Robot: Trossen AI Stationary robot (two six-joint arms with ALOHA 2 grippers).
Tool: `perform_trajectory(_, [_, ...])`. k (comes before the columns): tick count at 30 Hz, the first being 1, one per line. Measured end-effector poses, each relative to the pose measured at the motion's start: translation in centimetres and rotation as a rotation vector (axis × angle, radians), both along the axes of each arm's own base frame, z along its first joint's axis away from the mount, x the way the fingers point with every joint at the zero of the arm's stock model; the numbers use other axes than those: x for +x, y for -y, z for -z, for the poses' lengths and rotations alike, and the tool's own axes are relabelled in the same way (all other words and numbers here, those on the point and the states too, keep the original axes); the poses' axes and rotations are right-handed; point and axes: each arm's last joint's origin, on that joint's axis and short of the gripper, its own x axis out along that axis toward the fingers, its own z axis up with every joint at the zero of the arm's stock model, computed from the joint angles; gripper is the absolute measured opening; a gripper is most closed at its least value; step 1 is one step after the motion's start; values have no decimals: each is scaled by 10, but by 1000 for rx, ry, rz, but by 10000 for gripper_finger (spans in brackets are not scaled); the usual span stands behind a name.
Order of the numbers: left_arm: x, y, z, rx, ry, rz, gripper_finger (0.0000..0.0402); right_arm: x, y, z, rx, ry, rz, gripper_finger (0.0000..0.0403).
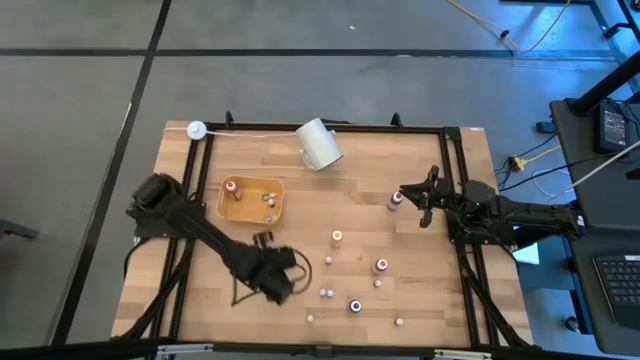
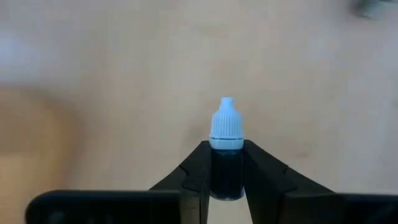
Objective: Pick & Place food coloring
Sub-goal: Put the bottom small blue food coloring bottle into the bin
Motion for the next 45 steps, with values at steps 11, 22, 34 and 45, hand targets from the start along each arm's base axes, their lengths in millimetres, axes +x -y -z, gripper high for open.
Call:
perform_trajectory(11, [-40,-81,-63,227,15,-283,73,0,1,-1,-51,-9,43,62])
perform_trajectory(22, [-51,-150,-7,127,-68,-256,76,-1,2,-1,-54,-7,62,62])
perform_trajectory(34, [-47,-192,27,-51,28,-307,77,-1,2,-1,-31,0,62,62])
perform_trajectory(45, [-46,-196,29,-42,58,-331,77,-1,2,-1,-23,3,61,62])
